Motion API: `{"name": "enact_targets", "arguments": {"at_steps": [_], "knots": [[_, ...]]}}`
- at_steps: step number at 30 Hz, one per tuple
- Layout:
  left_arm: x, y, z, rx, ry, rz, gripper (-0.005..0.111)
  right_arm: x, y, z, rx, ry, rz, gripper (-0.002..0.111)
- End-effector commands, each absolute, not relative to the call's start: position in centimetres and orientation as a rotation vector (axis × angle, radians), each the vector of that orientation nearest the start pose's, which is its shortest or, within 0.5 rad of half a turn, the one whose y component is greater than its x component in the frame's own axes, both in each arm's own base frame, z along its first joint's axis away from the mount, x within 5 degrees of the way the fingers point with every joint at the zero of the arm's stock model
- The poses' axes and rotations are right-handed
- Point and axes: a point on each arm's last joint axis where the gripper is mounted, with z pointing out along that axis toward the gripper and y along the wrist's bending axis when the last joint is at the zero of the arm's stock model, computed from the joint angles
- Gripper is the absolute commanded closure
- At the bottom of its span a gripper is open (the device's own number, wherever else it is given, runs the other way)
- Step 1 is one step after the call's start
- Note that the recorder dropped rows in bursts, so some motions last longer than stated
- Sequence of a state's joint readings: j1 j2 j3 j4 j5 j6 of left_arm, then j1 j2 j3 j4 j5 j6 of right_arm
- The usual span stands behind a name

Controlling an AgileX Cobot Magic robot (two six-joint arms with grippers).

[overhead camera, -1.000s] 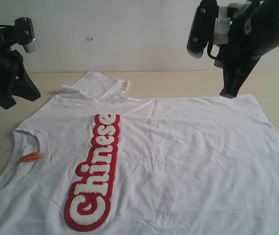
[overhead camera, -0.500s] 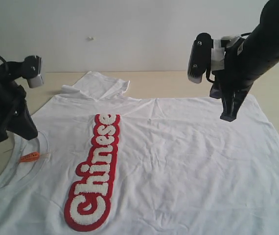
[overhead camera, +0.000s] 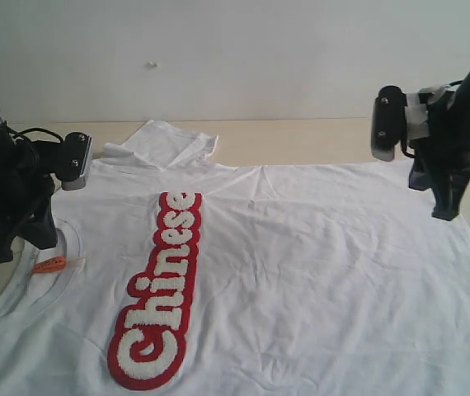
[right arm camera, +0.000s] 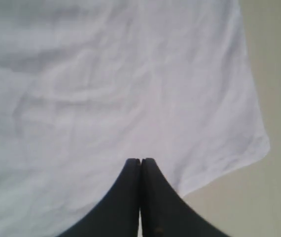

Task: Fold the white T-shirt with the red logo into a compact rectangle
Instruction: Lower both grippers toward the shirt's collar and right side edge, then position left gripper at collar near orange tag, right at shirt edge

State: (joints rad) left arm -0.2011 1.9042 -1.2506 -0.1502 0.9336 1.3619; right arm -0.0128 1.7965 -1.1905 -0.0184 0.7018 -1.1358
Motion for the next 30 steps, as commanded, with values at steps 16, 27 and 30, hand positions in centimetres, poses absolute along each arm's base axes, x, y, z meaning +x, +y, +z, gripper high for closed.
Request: {"name": "enact_targets", "arguments": {"at_steps": [16,27,30], "knots": [[33.0,-8.5,14.6,2.048,2.277,-0.222,0.107,32.2,-3.4,15.6,-1.682,2.577,0.01,0.108],[33.4,-7.2,13.8,1.973,2.358,-0.008,0.107,32.7,-3.5,15.8,-1.599,2.587,-0.061,0.108],[33.3,-7.2,14.6,1.913,2.378,0.002,0.099,32.8,-3.5,15.8,-1.583,2.586,-0.068,0.106]]}}
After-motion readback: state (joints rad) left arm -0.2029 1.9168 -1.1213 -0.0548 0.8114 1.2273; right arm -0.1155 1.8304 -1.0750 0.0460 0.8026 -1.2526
